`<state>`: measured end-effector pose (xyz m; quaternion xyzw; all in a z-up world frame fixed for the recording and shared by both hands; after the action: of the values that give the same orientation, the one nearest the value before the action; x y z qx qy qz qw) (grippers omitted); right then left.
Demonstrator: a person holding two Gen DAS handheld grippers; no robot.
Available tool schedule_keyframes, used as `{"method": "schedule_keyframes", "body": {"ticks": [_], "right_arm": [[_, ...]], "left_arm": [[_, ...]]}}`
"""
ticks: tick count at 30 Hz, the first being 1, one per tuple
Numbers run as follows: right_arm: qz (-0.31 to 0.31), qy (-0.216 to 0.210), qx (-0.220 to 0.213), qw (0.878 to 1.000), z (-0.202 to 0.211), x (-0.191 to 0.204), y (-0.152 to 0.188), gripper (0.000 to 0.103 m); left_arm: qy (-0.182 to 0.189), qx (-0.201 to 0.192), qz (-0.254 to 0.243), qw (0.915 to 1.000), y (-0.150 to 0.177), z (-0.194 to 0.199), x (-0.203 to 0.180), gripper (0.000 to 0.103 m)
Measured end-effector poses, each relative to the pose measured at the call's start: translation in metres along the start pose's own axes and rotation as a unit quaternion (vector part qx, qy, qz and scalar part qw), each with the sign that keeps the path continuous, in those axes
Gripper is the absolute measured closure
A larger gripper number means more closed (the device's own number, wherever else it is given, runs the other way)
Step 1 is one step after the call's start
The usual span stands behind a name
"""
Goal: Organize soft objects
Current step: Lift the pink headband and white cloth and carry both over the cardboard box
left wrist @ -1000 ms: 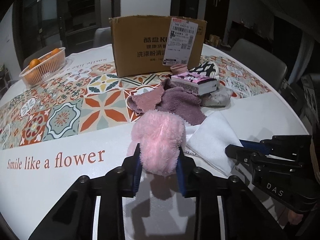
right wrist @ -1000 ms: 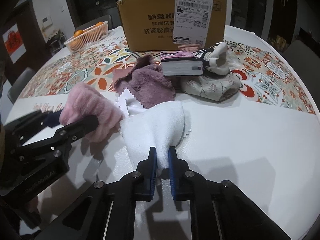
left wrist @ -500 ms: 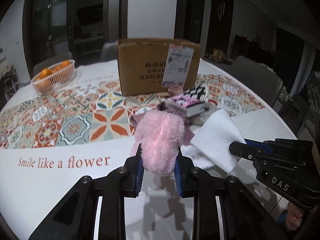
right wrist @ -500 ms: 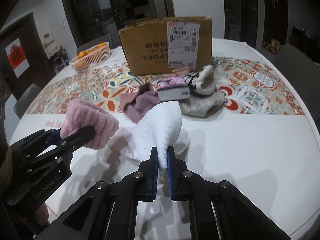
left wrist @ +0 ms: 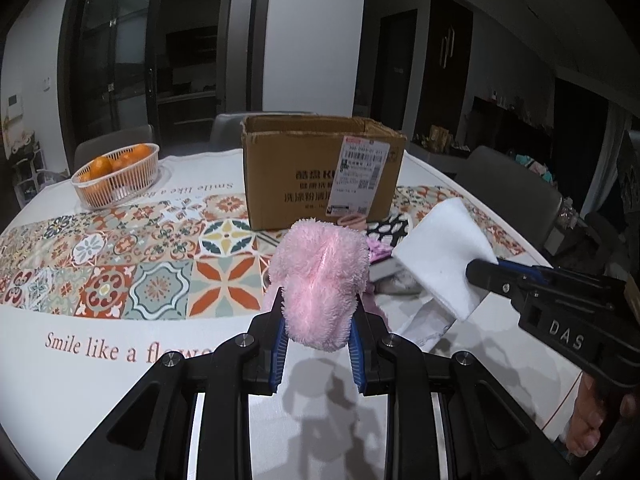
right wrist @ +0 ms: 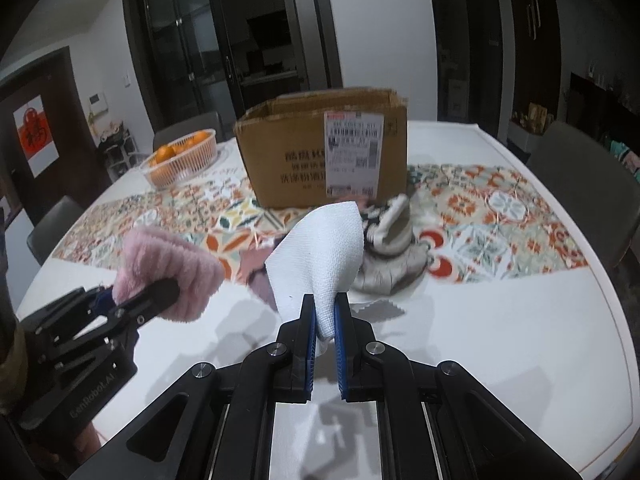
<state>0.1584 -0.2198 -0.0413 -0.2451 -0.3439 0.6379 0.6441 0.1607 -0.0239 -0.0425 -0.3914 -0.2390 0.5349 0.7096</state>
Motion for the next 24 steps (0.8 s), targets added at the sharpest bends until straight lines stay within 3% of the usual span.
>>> {"method": "schedule_keyframes", "body": {"ticks": [24], "right_arm": [[-0.027,-0.04,-0.081,0.996,0.007,-0.001,-0.063,0.093]], "left_arm": [[-0.014,-0.054,0.002,0.9985,-0.058,0.002,0.007,0.076]]}}
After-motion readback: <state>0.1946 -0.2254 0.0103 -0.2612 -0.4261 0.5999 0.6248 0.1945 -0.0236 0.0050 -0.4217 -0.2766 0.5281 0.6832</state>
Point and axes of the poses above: each gripper's, at about its wrist camera, not at the fingertips, and z roughly against the way its jaws point, x to its left, y to its underside, the point moved 2 cm from there along -z, roughly the way its jaws point
